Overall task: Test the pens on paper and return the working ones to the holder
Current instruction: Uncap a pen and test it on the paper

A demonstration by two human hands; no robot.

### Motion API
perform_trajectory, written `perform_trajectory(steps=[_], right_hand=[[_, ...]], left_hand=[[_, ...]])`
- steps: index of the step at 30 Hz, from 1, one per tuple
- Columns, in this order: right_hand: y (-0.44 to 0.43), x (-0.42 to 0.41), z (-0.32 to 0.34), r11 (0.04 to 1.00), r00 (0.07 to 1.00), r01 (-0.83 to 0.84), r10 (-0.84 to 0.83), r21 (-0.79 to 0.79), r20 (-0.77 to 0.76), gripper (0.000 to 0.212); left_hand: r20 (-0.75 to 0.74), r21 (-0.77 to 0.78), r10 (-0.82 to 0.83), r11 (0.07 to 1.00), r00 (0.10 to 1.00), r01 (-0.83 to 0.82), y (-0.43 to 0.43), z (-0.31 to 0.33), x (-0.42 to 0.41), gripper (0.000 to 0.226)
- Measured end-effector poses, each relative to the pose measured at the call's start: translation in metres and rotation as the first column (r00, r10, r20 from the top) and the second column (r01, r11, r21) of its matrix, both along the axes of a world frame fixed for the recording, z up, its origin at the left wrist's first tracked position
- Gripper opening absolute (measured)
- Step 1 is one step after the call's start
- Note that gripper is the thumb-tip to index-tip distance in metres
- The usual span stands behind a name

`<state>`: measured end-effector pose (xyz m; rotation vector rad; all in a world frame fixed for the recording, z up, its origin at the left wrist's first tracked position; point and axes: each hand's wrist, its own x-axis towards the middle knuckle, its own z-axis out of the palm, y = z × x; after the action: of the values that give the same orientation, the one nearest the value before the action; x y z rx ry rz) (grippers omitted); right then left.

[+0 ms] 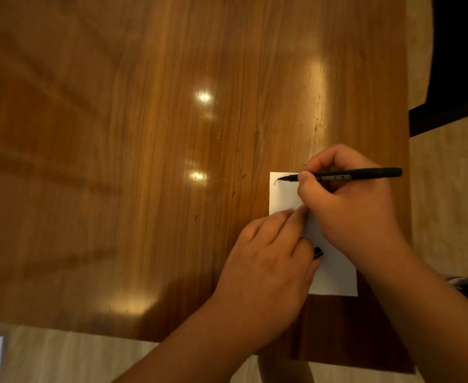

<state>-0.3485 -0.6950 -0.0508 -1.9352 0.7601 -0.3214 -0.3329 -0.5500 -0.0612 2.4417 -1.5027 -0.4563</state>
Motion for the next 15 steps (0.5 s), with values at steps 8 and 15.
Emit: perform_trajectory(steps=[8,15], right_hand=[[-0.006,-0.006,0.001,0.996,0.998,0.051,-0.053,-0.072,-0.026,0.012],[-0.004,-0.011,0.003,0.997,0.999,0.039,-0.042,-0.072,-0.033,0.01]], left_hand=[[0.011,0.012,0.021,1.0,1.0,-0.021,-0.005,0.004,-0.002,0.035],[0.019,0.041,0.016,0.999,1.0,-0.017,-0.007,0.008,-0.002,0.036]])
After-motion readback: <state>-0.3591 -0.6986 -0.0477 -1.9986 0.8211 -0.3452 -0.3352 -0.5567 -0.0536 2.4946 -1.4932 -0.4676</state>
